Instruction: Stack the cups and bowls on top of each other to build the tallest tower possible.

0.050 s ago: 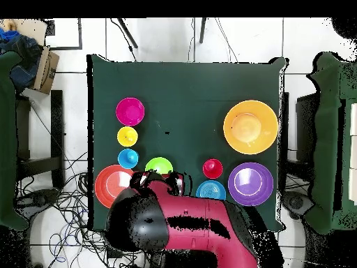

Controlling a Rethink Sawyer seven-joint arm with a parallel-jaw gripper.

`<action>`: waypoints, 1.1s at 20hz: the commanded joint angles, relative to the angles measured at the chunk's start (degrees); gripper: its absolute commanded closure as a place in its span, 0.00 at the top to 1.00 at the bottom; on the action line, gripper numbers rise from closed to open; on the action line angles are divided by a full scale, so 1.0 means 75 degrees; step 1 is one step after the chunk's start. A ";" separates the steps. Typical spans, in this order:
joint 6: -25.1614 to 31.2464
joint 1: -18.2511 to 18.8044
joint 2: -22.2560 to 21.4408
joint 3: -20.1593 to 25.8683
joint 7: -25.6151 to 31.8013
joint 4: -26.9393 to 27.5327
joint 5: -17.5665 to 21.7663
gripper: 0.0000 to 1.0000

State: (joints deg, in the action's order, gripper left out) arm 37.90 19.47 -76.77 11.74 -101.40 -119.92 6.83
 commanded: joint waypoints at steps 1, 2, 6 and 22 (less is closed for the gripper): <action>0.0547 0.0101 0.0293 0.0452 0.0698 -0.0239 0.0172 1.00; 0.0548 0.0102 0.0296 0.0455 0.0695 -0.0235 0.0176 1.00; 0.0547 0.0109 0.0296 0.0466 0.0705 -0.0239 0.0177 1.00; 0.0592 0.0239 0.0300 0.0672 0.1018 -0.0164 0.0465 1.00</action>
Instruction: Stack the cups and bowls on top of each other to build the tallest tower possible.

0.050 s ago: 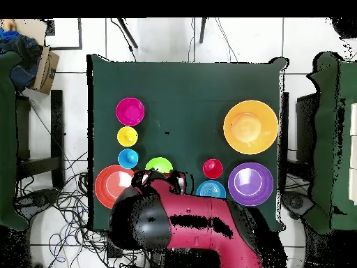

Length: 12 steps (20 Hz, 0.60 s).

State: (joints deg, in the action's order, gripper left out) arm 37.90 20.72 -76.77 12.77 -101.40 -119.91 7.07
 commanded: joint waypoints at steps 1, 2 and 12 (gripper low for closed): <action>0.0587 0.0070 0.0294 0.0524 0.0964 -0.0186 0.0427 1.00; 0.0561 0.0076 0.0304 0.0511 0.0895 -0.0189 0.0410 1.00; 0.0508 0.0091 0.0298 0.0474 0.0741 -0.0253 0.0369 1.00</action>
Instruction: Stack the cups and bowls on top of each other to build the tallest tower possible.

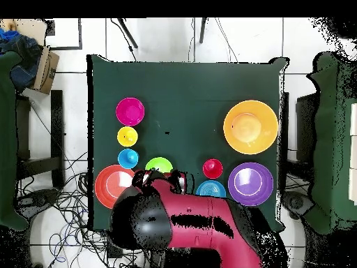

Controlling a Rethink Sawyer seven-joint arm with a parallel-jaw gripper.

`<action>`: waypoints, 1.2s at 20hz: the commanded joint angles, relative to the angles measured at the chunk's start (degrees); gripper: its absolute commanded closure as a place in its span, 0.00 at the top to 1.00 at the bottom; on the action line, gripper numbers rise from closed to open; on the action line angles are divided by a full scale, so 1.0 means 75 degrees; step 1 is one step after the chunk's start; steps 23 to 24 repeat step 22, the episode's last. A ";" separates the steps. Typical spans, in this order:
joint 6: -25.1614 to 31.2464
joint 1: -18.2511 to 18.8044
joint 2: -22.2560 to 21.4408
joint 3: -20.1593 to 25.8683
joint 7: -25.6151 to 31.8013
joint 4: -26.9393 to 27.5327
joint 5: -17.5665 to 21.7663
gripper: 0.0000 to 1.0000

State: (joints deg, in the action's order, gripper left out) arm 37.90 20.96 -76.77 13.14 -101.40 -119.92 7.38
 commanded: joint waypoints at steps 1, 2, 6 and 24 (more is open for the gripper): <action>0.0513 0.0057 0.0292 0.0415 0.0720 -0.0261 0.0323 1.00; 0.0493 0.0064 0.0255 0.0388 0.0706 -0.0329 0.0302 1.00; 0.0467 0.0053 0.0254 0.0364 0.0617 -0.0325 0.0280 1.00; 0.0356 0.0031 0.0226 0.0326 0.0541 -0.0430 0.0265 1.00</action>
